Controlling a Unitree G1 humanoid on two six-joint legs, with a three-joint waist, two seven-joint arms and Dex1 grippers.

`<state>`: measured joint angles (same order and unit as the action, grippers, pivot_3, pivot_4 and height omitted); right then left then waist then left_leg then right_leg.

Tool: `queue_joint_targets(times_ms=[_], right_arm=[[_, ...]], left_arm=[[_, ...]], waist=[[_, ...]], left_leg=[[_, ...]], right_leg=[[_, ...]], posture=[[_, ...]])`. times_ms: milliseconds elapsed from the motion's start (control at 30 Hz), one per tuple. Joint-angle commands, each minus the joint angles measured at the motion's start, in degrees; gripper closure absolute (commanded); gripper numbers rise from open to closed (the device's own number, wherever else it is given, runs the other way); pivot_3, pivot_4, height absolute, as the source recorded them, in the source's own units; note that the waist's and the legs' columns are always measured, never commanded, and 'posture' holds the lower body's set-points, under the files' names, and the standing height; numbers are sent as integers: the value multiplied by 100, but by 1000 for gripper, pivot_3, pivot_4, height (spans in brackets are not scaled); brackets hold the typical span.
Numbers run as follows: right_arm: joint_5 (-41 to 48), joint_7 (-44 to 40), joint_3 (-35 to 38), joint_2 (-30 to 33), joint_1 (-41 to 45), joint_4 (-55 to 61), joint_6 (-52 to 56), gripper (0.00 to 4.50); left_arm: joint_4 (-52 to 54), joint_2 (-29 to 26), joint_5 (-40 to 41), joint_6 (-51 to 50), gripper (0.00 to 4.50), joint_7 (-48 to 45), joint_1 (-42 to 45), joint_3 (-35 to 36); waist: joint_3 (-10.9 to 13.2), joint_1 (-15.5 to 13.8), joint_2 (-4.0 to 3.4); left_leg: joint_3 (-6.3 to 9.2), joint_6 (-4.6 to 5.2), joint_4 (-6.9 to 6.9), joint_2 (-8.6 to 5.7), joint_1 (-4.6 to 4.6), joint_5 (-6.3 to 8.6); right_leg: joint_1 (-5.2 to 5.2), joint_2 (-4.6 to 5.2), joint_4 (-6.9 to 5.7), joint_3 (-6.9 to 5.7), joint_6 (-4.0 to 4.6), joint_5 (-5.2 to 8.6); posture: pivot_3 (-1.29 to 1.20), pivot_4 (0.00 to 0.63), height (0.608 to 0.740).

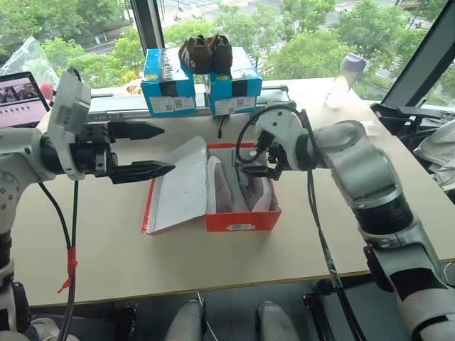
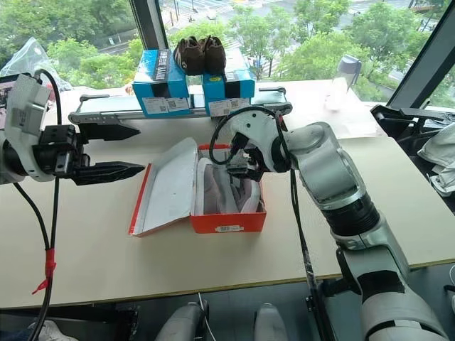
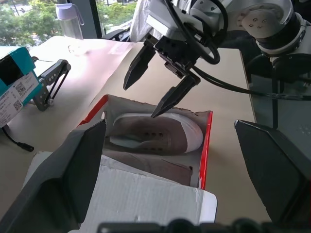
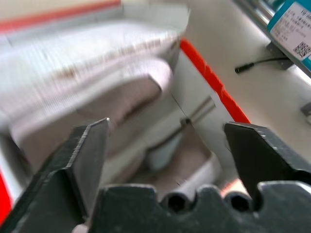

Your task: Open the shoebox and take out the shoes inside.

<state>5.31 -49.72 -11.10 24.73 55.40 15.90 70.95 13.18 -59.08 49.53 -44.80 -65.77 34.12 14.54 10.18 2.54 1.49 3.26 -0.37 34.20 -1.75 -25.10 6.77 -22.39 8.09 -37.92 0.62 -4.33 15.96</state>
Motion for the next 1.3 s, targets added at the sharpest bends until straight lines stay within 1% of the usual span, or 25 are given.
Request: queue_joint_targets(times_ms=[33, 167, 300, 433, 633, 767, 867, 933, 1033, 1100, 1300], right_arm=[[201, 410, 0, 173, -271, 670, 1035, 35], [185, 904, -522, 392, -446, 1039, 1349, 35], [90, 1156, -1247, 814, -491, 1083, 1008, 35], [189, 1216, -1425, 933, -362, 939, 797, 35], [211, 1247, -1399, 831, -50, 573, 401, 35], [301, 1284, -1287, 515, 263, 244, 253, 35], [455, 1244, -1316, 323, 120, 113, 281, 35], [443, 1285, -1449, 216, -96, -87, 135, 35], [409, 1337, -1591, 63, -327, -441, -86, 35], [321, 1332, -1730, 78, -383, -622, -273, 35], [216, 1375, -1779, 17, -417, -1050, -588, 35]], left_arm=[[123, 29, -21, 106, 0, 19, 6, 67], [68, 131, -73, 148, 0, 12, 68, -35], [60, 229, -87, 163, 0, 25, 135, -111], [67, 254, -110, 189, 0, 30, 115, -130], [139, 257, -116, 167, 0, 49, 38, -84], [178, 246, -85, 135, 0, 93, -2, -32], [214, 228, -64, 121, 0, 111, -34, -4], [229, 218, -54, 108, 0, 135, -34, 5], [249, 193, -39, 87, 0, 163, -35, 26], [265, 165, -22, 65, 0, 169, -39, 50], [368, 105, 61, -15, 0, 233, -111, 157]], waist=[[0, -42, 0], [1, -103, 1], [1, -111, 1], [1, -85, 2], [2, -59, 3], [2, -20, 3], [2, -18, 3], [2, -17, 3], [1, -27, 4], [1, -21, 5], [-3, -3, 10]], left_leg=[[0, 0, 0, 0, 0, 0], [1, -1, 5, -5, -4, 0], [0, -1, 3, 4, -6, 0], [-2, -1, 3, 7, -11, 1], [-2, -1, 3, 15, -11, 1], [-2, -1, 3, 19, -11, 1], [-2, -2, 2, 27, -11, 2], [-2, -4, 2, 34, -11, 3], [-2, -6, 3, 43, -11, 4], [-3, -6, 4, 46, -11, 4], [-5, -6, 4, 67, 3, 4]], right_leg=[[1, 0, 1, -1, 2, -1], [5, 1, 13, 0, -1, 0], [1, -6, 18, 2, -3, 1], [-1, -9, 27, 3, -2, 0], [0, -19, 27, 3, -3, 0], [-1, -23, 28, 5, -3, 0], [0, -33, 30, 5, 6, -5], [0, -41, 32, 6, 35, -23], [1, -51, 35, 5, 43, -27], [0, -54, 33, 6, 45, -29], [9, -74, 34, 8, 44, -28]], posture=[[0, 150, 740], [0, 150, 740], [0, 150, 740], [0, 150, 740], [0, 150, 740], [0, 150, 740], [0, 150, 740], [0, 150, 740], [0, 150, 740], [0, 150, 740], [0, 150, 740]])
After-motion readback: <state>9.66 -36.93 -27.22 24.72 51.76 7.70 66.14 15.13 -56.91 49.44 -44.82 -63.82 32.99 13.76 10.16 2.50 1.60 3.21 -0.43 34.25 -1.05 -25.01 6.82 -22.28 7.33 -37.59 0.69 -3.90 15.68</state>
